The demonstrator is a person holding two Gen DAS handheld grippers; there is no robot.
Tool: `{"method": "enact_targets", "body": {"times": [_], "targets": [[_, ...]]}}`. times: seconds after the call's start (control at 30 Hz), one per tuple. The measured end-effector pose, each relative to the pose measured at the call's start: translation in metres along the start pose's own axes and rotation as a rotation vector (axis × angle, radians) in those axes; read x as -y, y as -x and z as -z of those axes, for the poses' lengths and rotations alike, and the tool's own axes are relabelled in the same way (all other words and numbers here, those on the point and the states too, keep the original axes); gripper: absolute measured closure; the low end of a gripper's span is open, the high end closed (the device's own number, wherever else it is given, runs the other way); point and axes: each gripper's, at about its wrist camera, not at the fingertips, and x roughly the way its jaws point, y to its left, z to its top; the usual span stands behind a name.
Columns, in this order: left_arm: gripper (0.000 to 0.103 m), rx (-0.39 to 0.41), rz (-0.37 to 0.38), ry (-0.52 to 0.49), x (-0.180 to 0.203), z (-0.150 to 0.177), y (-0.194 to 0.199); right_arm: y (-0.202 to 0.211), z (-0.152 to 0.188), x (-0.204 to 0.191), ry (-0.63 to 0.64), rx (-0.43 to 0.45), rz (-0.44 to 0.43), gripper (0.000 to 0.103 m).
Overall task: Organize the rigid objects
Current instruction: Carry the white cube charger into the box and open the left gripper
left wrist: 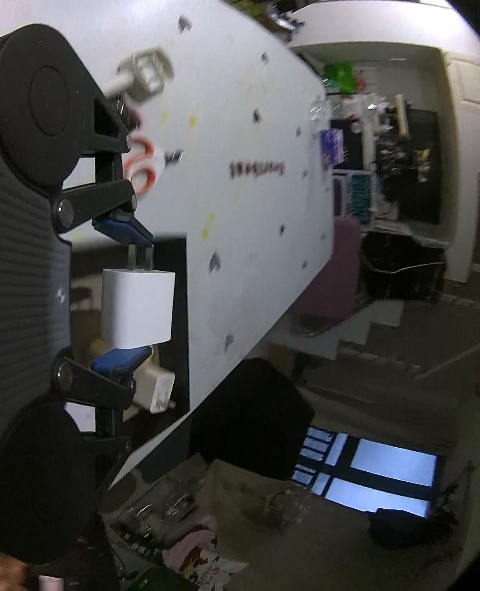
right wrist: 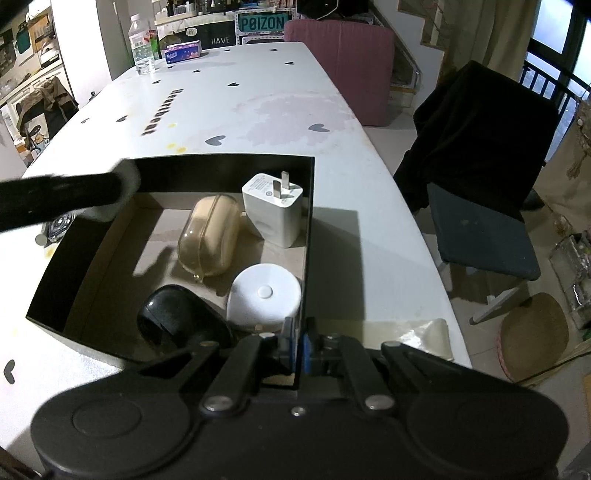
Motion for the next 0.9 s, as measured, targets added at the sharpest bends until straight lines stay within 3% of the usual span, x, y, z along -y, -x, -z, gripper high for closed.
{"method": "enact_targets", "body": {"times": [0.2, 0.4, 0.5, 0.57, 0.9], "targets": [[0.044, -0.063, -0.061, 0.0, 0.014, -0.007, -0.04, 0.0, 0.0, 0.0, 0.003, 0.002, 0.0, 0.098], [0.044, -0.097, -0.081, 0.008, 0.01, -0.004, -0.056, 0.001, 0.001, 0.002, -0.008, 0.004, -0.01, 0.098], [0.043, -0.066, -0.081, 0.012, 0.007, -0.002, -0.058, 0.0, 0.001, 0.002, -0.011, 0.004, -0.012, 0.098], [0.034, -0.063, -0.082, 0.021, 0.005, -0.004, -0.058, 0.0, 0.001, 0.001, -0.01, 0.004, -0.012, 0.098], [0.032, -0.099, -0.054, 0.003, 0.008, -0.009, -0.037, 0.0, 0.001, 0.001, -0.011, 0.004, -0.012, 0.098]]}}
